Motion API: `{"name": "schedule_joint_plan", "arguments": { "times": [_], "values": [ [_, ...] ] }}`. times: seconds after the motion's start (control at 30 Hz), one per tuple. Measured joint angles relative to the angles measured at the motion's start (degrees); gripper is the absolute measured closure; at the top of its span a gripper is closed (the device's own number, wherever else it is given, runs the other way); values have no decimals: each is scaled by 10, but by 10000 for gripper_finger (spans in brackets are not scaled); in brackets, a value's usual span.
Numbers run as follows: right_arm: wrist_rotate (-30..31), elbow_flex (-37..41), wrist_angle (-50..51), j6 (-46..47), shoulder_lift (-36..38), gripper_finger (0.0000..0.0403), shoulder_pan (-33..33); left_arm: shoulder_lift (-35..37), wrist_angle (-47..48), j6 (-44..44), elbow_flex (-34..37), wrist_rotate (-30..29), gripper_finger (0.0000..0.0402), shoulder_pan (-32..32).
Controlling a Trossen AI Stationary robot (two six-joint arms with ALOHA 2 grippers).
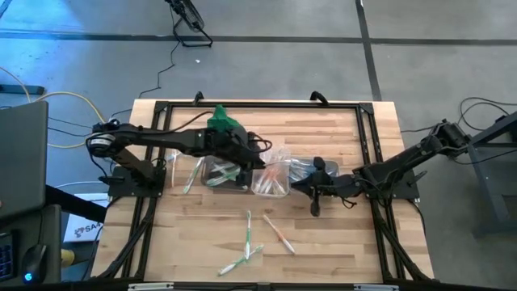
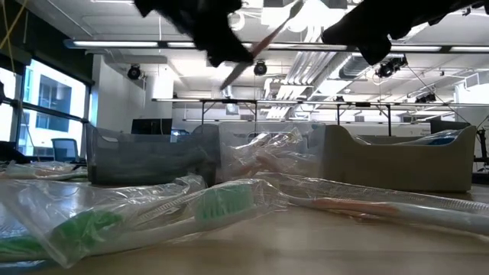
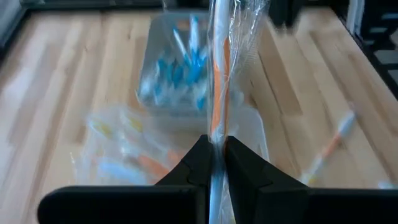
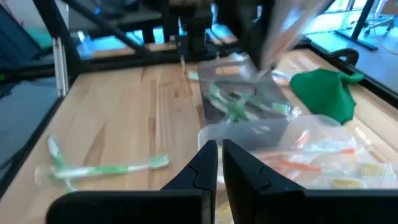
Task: Pick & Place Toothbrushes
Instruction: Put the orange toothbrush into the transparent bin
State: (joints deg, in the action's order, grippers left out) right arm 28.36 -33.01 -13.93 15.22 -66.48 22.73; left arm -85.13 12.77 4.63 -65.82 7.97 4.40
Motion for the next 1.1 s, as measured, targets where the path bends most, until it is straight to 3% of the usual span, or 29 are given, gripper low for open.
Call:
{"name": "schedule_joint_plan", "arguments": {
  "times": [0.23, 0.7, 1.1],
  "values": [
    [0, 0, -32, 1, -4, 386, -37, 28, -169, -21, 100, 7, 378, -7],
    [-95, 1, -135, -27, -57, 380, -105, 64, -195, -23, 110, 5, 378, -7],
    [-155, 1, -287, -52, -105, 229, -151, 64, -199, -45, 110, 5, 378, -7]
  ]
}}
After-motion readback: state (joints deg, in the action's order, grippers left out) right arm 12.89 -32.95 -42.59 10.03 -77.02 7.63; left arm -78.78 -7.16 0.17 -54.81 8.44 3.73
